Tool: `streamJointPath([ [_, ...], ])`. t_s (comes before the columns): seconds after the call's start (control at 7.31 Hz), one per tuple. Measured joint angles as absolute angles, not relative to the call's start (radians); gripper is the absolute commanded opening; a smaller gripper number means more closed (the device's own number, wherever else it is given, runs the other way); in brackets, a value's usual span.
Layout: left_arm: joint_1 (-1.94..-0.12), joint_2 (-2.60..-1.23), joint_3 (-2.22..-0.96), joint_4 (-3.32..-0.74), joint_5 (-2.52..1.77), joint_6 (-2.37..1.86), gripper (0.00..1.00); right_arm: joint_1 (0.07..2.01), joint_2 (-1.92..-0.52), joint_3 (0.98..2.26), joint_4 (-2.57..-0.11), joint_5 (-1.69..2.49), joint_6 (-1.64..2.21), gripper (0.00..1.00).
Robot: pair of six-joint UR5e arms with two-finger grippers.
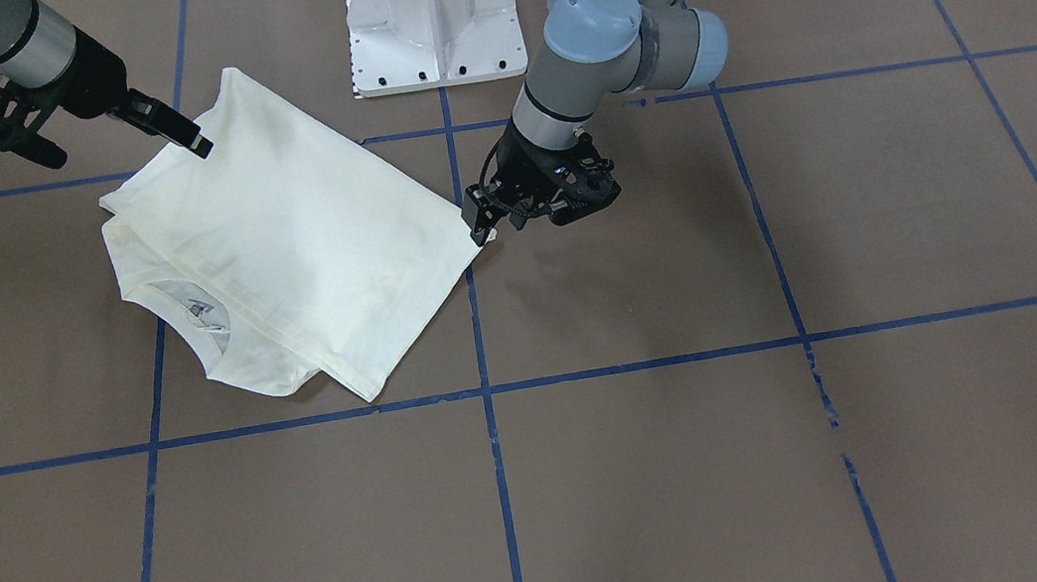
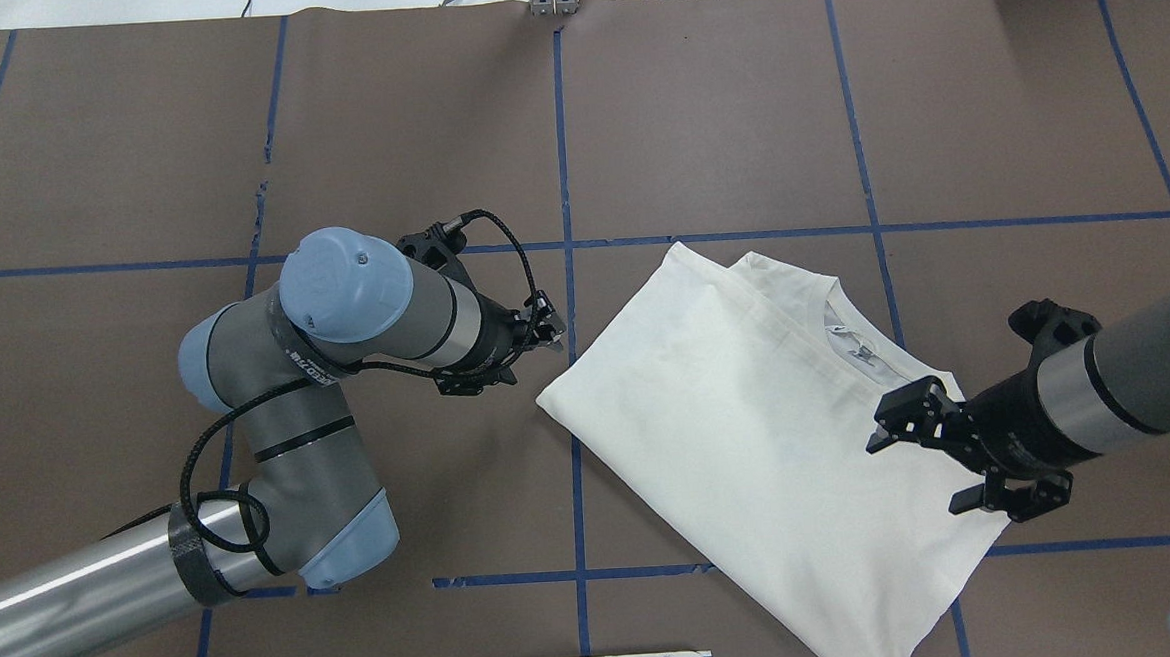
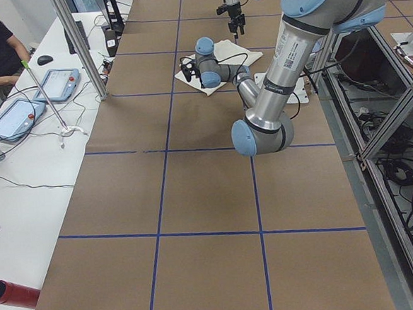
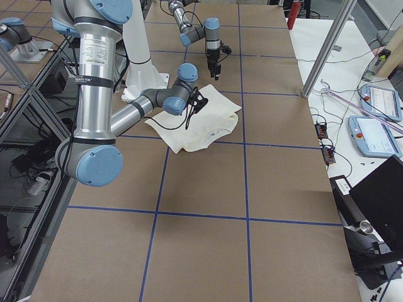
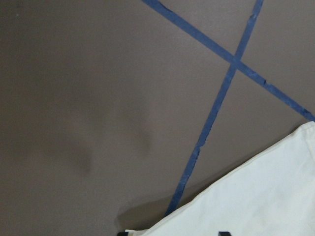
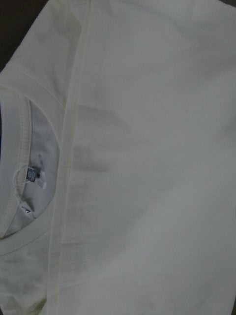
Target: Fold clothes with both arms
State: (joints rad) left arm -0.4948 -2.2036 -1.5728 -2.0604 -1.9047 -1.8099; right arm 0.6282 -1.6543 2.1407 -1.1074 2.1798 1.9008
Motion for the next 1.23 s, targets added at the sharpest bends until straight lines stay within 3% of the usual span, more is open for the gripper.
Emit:
streamJointPath([
  [0.14,-0.489,-2.211,-1.551,-2.061,-1.905,-1.811,0.6,0.642,-1.645,2.122,-1.107,2.18,1.876,1.0],
  [0.55,-0.46,-2.22,-1.528,-2.062,-1.895,-1.81,0.34,0.657,-1.639,2.094,-1.108,2.18,1.826,1.0],
  [0.68,-0.446,-2.222,-1.527,-2.061,-1.882,-1.811,0.0,0.66,-1.639,2.091,-1.108,2.18,1.819,1.0],
  [1.23,-0.431,-2.221,-1.534,-2.059,-1.842,-1.799,0.0,0.664,-1.636,2.095,-1.106,2.189,1.813,1.0],
])
